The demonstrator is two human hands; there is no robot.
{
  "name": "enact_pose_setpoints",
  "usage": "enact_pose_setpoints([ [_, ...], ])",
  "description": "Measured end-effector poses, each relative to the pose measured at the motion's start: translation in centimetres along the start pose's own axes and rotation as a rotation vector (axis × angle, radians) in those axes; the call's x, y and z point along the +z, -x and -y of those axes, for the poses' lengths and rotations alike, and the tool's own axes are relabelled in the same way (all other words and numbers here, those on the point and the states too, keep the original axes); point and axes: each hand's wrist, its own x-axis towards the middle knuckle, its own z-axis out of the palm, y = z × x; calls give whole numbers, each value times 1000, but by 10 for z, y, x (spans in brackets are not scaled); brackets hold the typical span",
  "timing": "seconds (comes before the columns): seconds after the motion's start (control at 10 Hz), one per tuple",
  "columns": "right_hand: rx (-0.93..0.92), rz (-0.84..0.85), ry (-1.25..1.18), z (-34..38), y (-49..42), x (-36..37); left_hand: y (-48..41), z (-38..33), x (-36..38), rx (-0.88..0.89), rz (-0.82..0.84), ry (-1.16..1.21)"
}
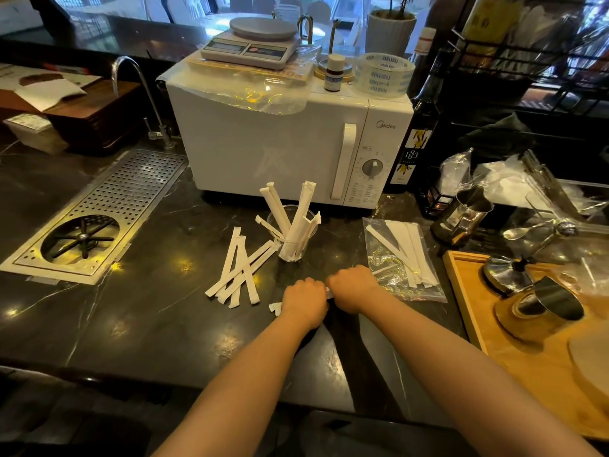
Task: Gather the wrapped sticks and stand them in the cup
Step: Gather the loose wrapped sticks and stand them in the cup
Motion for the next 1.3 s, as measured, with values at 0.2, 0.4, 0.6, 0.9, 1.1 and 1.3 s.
enact_pose_setpoints([
  [0.2,12,-115,98,16,17,-24,9,1,-11,-87,14,376],
  [0.4,13,-204,296,46,29,-53,28,14,-28,-87,-18,625],
  [0.6,-25,-272,464,87,32,-74,51,38,-34,-66,-70,581],
  [0.9,-307,-482,272,120,33,-112,81,91,-52,-153,-330,915],
  [1.1,-300,-569,-155,134,15,-130,72,130,-54,-320,-368,1168],
  [1.3,-47,-540,-712,142,-4,-132,75,163,-59,-499,-387,1313],
])
